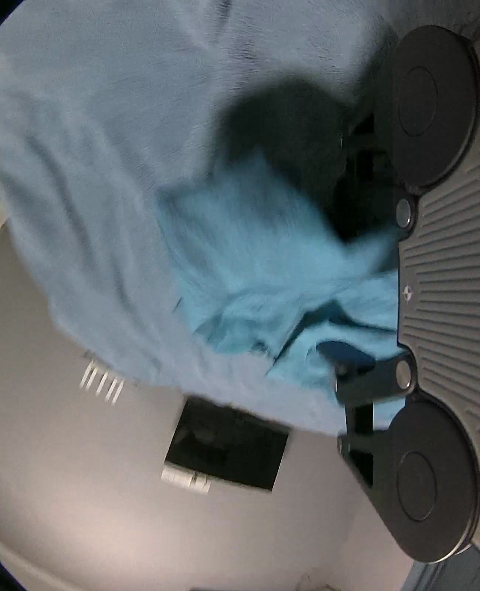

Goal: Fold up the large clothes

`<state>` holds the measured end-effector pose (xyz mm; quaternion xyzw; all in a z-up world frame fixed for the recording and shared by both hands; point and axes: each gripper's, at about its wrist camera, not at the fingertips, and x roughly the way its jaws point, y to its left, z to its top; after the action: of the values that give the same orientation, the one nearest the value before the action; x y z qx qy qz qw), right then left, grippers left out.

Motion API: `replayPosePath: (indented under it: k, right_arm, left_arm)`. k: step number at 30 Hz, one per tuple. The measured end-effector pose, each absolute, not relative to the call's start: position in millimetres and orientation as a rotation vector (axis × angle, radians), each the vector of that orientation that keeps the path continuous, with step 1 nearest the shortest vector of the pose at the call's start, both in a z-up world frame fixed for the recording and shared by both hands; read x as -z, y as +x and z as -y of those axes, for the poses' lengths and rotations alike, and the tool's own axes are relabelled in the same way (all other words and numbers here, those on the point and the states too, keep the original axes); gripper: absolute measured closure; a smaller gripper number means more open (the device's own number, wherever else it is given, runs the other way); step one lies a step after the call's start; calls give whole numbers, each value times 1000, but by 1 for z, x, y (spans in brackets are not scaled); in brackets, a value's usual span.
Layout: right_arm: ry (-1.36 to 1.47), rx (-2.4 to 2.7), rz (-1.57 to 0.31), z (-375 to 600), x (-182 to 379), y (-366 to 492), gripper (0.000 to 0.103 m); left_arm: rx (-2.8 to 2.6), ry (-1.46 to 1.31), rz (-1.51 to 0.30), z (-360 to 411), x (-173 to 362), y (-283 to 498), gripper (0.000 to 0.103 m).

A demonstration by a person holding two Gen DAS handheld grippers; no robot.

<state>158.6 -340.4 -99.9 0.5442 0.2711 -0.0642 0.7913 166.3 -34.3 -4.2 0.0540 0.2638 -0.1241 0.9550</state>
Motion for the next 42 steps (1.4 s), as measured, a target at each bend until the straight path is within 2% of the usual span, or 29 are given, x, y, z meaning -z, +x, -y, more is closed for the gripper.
replayPosePath:
  k: [4, 6, 8, 10, 13, 22, 25, 28, 31, 34, 37, 42]
  right_arm:
    - [1237, 183, -653, 346, 120, 174, 36]
    - [1260, 186, -643, 345, 124, 177, 42]
    - [1218, 172, -616, 336, 121, 181, 65]
    - [1150, 141, -590, 329, 114, 176, 80]
    - [1007, 78, -545, 318, 91, 170, 90]
    - [292, -233, -319, 203, 12, 131, 92]
    - [193, -288, -267, 182, -1, 115, 92]
    - [161, -277, -261, 177, -8, 108, 92]
    - [116, -270, -268, 170, -11, 102, 92]
    - [53, -294, -261, 155, -19, 90, 92]
    - [-10, -339, -250, 134, -26, 74, 92]
    - [-60, -373, -255, 114, -35, 66, 92]
  left_arm:
    - [155, 109, -595, 37, 17, 192, 1]
    - [136, 131, -636, 40, 27, 204, 1]
    - [142, 166, -681, 47, 38, 211, 1]
    - [147, 217, -713, 55, 48, 213, 2]
    - [143, 223, -757, 57, 65, 216, 1]
    - [157, 239, -769, 55, 76, 213, 2]
    - [218, 189, -761, 36, 49, 198, 11]
    - [245, 99, -629, -2, 3, 176, 10]
    - [91, 55, -566, -36, -13, 181, 9]
    - [8, -99, -609, -62, 2, 205, 9]
    - [50, -166, -706, -54, 31, 226, 9]
    - [129, 210, -786, 8, 63, 229, 10]
